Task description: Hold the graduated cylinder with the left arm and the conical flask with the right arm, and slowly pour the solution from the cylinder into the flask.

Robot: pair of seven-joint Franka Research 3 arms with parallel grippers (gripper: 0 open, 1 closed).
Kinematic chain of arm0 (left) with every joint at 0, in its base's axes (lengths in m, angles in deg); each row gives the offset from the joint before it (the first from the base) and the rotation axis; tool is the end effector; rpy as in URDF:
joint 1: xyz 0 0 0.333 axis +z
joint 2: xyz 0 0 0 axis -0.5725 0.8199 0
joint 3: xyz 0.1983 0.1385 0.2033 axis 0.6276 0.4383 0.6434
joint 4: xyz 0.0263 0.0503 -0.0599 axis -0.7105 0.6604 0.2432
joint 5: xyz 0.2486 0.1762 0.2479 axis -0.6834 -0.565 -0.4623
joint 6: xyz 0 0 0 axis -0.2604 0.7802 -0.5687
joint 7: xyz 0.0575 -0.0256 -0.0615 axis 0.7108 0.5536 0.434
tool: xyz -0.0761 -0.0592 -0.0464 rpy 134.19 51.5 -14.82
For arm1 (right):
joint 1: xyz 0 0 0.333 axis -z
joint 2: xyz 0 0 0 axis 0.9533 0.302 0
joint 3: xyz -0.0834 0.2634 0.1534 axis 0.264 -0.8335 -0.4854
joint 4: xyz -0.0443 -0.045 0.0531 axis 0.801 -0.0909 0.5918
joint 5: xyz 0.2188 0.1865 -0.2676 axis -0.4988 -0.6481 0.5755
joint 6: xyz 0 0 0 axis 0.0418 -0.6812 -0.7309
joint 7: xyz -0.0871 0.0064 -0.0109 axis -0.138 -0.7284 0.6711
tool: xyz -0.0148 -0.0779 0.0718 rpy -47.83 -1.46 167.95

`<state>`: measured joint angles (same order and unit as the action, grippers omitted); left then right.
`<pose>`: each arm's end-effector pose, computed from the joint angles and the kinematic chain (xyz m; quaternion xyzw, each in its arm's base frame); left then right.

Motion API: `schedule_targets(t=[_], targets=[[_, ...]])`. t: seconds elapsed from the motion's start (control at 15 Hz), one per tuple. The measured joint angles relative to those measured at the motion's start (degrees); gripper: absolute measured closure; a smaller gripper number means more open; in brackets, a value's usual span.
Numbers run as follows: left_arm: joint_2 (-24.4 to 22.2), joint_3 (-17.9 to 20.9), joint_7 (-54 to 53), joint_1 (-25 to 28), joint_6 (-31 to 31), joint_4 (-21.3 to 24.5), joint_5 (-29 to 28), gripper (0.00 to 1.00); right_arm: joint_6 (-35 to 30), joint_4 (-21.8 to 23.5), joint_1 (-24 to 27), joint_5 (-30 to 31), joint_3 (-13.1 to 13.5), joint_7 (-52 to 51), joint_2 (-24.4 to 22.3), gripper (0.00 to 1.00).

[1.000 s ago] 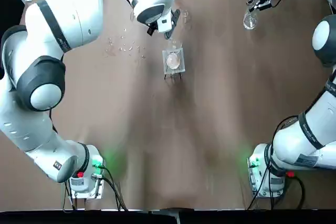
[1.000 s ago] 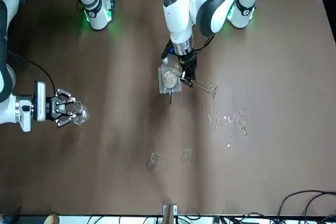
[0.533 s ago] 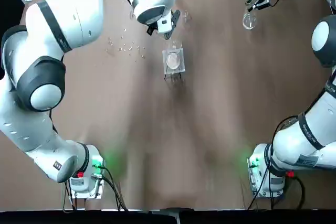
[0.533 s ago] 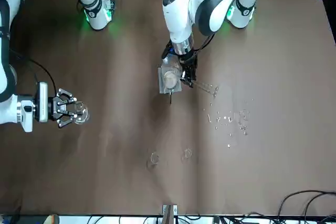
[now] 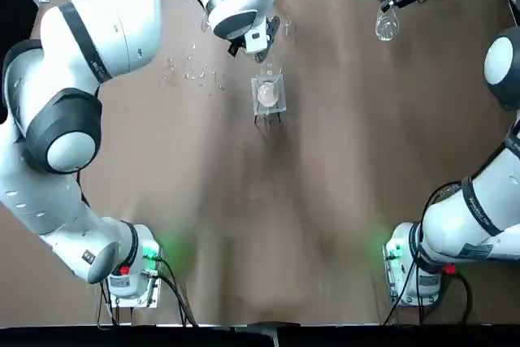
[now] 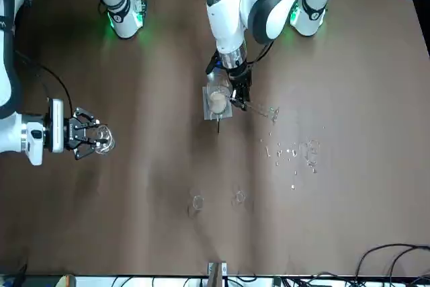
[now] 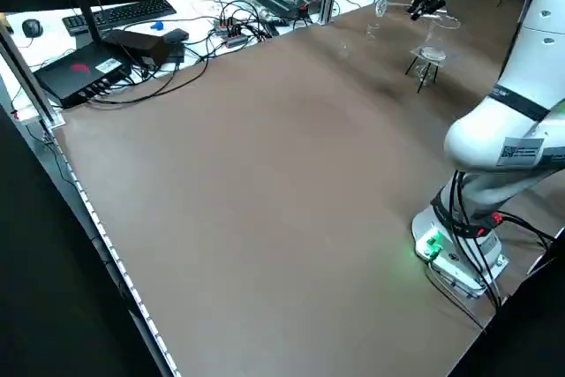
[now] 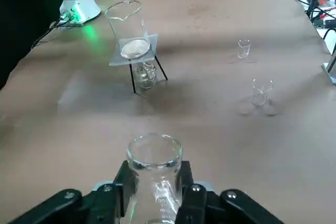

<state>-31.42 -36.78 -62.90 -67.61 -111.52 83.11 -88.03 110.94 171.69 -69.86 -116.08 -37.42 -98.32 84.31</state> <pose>0.4491 -0.4620 0.4213 -0.5202 0.8272 0.0404 0.2089 0.6429 -0.0010 0.4152 -0.6267 -0.6623 -0.2159 0.3493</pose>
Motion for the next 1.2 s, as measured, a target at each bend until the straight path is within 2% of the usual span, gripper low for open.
schedule_targets(t=[0.2,0.4,0.47,0.87,1.2], targets=[[0.0,0.1,3.0,0.4,0.0,-0.3,0.3,0.66,-0.1,0.0,-1.0,1.4,0.0,1.3,-0.9,0.6],[0.0,0.3,3.9,1.0,0.0,-1.2,5.5,0.66,-0.1,0.0,-1.8,1.9,0.0,1.5,-1.3,0.6],[-0.1,0.3,3.9,2.2,0.1,-2.0,9.9,0.66,-0.1,0.0,-1.9,2.0,0.0,1.7,-1.4,0.6],[-0.4,0.2,3.6,8.6,0.1,-3.4,26.6,0.66,0.2,0.0,-3.4,2.0,-0.1,4.9,-1.7,0.6],[-0.4,0.2,-5.5,15.2,0.1,-5.4,42.0,0.66,1.2,0.0,-4.2,2.1,-0.1,6.7,-2.1,0.6]])
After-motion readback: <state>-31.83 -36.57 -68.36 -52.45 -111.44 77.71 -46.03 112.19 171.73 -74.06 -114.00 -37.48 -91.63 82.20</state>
